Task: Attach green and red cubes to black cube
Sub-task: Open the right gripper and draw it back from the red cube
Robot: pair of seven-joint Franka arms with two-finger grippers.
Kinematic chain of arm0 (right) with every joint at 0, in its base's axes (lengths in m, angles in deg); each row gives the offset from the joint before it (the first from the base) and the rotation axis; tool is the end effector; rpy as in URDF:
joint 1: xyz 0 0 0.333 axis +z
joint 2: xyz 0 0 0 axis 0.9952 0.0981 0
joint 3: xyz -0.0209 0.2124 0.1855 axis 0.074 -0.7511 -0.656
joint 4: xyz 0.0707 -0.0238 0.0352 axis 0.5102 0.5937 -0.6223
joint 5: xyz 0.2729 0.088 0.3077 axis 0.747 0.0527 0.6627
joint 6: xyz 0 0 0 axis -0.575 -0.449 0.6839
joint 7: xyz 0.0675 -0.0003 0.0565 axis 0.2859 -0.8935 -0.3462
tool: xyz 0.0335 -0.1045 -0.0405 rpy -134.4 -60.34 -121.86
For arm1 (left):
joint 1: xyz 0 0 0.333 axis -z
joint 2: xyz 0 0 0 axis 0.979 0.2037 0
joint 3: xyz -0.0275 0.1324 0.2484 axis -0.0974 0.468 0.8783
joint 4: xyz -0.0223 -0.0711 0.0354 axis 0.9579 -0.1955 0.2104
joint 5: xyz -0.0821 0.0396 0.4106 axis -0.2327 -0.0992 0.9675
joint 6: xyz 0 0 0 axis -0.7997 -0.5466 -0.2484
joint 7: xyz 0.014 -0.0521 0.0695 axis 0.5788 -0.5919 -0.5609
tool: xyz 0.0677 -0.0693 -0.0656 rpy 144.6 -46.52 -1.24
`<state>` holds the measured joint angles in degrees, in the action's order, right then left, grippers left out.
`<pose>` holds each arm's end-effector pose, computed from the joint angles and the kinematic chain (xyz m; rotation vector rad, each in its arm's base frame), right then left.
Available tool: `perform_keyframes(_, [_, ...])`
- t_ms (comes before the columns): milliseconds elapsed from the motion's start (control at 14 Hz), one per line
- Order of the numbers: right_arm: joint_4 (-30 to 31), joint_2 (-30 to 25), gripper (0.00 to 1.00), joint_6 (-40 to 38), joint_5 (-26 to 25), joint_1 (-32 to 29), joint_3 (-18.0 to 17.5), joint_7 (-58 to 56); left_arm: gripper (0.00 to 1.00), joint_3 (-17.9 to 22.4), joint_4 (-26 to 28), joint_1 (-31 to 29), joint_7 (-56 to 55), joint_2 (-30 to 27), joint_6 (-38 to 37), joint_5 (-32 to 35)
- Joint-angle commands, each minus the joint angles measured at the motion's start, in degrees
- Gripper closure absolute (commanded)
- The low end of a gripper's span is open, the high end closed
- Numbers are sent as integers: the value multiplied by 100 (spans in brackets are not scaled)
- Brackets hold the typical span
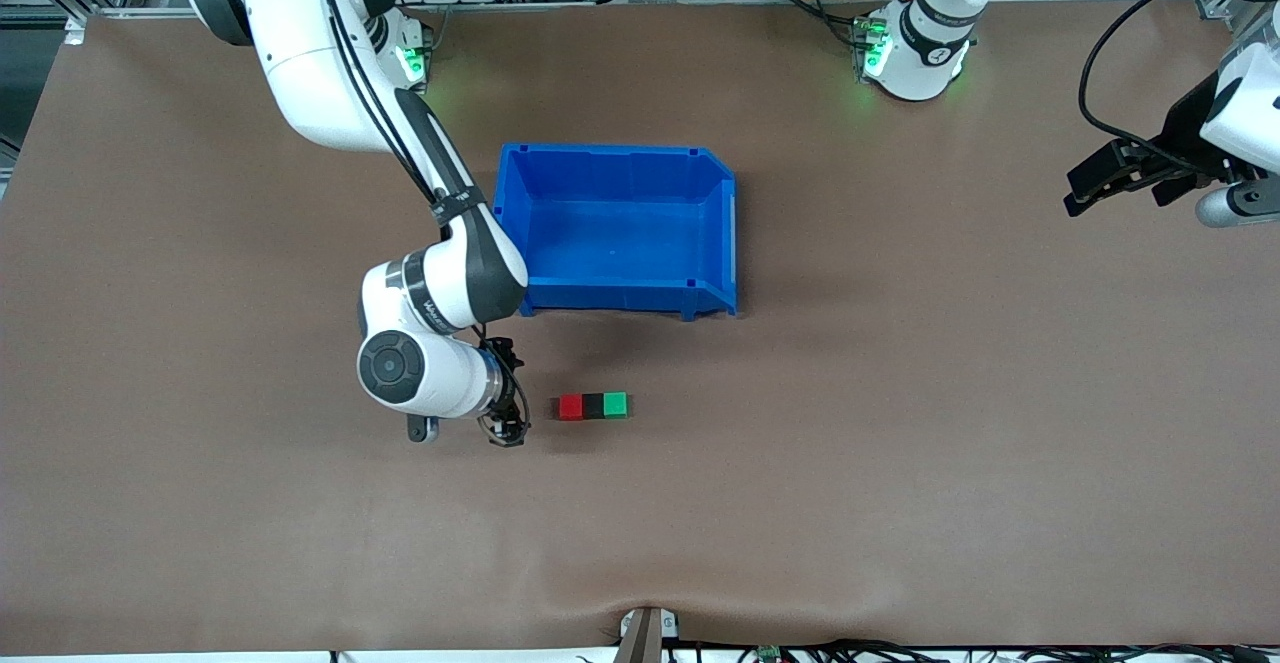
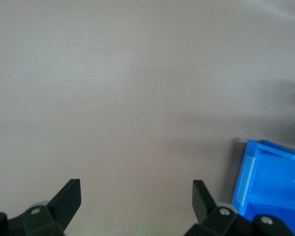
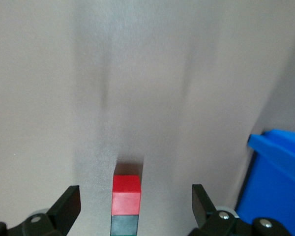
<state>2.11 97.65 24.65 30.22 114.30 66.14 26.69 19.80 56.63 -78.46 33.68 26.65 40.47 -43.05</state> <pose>0.6896 0.3060 0.2353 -2.3451 2.0074 0.3051 0.5754 -0.0592 0.5960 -3.1132 -0.1754 -0.0942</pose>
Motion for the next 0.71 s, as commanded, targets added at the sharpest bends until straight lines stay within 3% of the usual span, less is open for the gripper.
perform_keyframes(0, [8,-214,0,-250,11,-171,-15,-351,0,-37,-138,-13,25,59,-85,122])
perform_keyframes(643, [8,-680,0,-1058,37,-751,-23,-1494,0,-37,-138,-13,25,59,-85,122])
